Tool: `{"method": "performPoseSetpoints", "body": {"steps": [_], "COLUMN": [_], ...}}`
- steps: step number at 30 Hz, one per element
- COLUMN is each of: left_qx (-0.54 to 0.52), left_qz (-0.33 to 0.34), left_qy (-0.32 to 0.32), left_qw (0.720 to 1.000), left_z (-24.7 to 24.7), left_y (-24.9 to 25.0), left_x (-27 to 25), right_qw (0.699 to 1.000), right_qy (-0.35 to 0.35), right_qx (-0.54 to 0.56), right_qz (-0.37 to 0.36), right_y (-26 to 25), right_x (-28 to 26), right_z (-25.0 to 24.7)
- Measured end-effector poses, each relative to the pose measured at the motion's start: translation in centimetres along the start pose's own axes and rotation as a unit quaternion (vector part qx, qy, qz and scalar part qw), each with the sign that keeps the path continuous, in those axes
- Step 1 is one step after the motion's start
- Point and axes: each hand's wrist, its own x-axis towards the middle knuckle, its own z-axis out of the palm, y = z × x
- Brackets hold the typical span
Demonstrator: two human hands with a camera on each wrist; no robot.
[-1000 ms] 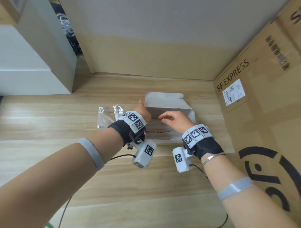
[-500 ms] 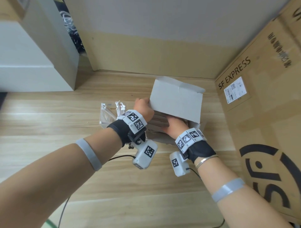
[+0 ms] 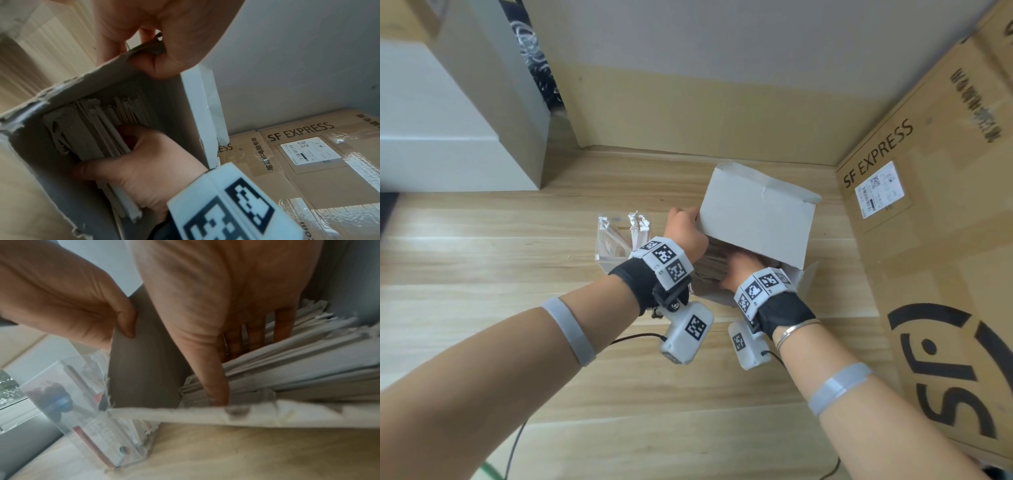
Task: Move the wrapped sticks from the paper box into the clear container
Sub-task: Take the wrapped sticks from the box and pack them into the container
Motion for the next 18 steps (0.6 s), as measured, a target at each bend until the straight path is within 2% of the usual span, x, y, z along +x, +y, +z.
{"method": "performPoseSetpoints", "body": {"steps": [6,18], "left_qx": [0.003,0.013], "left_qz": [0.007,0.010], "left_qy": [-0.009,-0.023], "left_qw": [1.000,1.000], "left_z": [-0.08,-0.90], "left_y": [-0.06,0.18], "left_x": [-0.12,-0.13], "right_qw": [1.000,0.999], "right_qy": [0.020,-0.025], "right_qx": [-0.021,0.035], "right_qz": [0.005,0.008], "right_y": [-0.22,-0.11], "right_x": [0.07,-0.47], "right_z": [0.53,0.16]}}
